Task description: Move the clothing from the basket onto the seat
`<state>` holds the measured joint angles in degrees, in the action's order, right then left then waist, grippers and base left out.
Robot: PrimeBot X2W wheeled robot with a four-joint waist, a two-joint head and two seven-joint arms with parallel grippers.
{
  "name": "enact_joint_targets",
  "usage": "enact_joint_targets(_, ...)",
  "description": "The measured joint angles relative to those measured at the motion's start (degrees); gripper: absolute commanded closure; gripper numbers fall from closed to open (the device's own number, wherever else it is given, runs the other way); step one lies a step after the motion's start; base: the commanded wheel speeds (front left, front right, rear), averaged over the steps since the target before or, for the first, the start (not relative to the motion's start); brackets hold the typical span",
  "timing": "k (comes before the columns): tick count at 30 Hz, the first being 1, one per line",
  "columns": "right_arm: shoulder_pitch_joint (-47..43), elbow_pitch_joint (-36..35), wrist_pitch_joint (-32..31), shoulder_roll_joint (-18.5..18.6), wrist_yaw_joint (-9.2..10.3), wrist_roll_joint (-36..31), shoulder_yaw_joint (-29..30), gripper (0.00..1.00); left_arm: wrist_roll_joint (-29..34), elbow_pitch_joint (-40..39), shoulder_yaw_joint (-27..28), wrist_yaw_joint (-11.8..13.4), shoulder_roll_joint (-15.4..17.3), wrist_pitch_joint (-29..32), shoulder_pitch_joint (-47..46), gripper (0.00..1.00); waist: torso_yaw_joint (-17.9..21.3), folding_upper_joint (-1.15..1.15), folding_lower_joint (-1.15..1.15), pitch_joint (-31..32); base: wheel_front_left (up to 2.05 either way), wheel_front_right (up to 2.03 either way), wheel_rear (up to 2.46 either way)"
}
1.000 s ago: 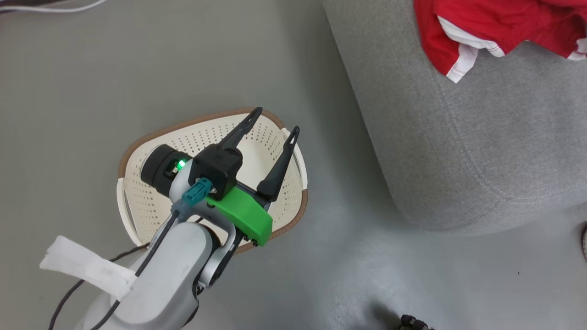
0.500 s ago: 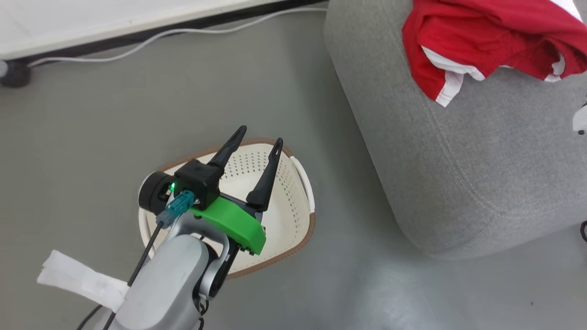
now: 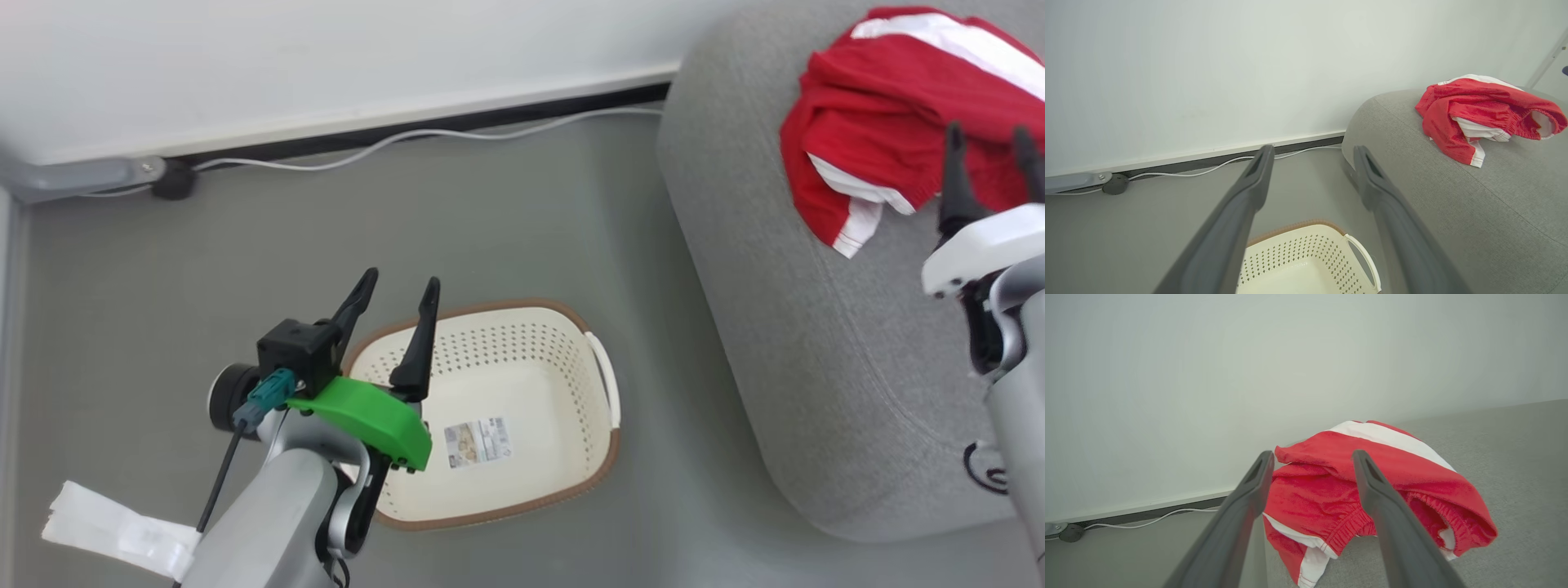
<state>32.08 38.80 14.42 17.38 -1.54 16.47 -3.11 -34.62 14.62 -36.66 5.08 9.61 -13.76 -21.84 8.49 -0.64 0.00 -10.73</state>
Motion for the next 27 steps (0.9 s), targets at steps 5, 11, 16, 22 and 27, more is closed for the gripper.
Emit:
enact_joint_targets(5,-2.7,-0.8,0.0,-2.6,-0.41,-0.4,-1.5,0.00,-0.1,1.5,2.3,0.5,0.1,-0.2,1.9,0.00,-3.0,0.00,0.00,2.8,0.00,0.00,0.00)
enact_joint_targets(11,-6.4,-1.7,0.0,-5.4,-0.41,-0.4,-2.7,0.00,-0.8,2.5,5.0,0.5,0.3,-0.5,4.6,0.00,-6.3,0.00,0.00,6.1,0.00,0.00,0.00)
enact_joint_targets(16,-9.5,-2.9,0.0,-7.9,-0.36,-0.4,-3.9,0.00,-1.0,3.0,7.2,1.0,0.9,-0.5,6.9,0.00,-8.5,0.00,0.00,8.8,0.00,0.00,0.00)
enact_joint_targets(22,-13.7,-5.3,0.0,-11.6,-0.27,-0.5,-6.1,0.00,-1.0,3.1,10.8,1.1,2.1,-0.5,10.1,0.00,-10.7,0.00,0.00,11.7,0.00,0.00,0.00)
enact_joint_targets(27,-17.1,-6.6,0.0,-13.6,0.21,-0.5,-7.4,0.00,-0.3,1.4,14.6,1.6,2.4,-0.7,11.9,0.00,-11.5,0.00,0.00,13.1,0.00,0.00,0.00)
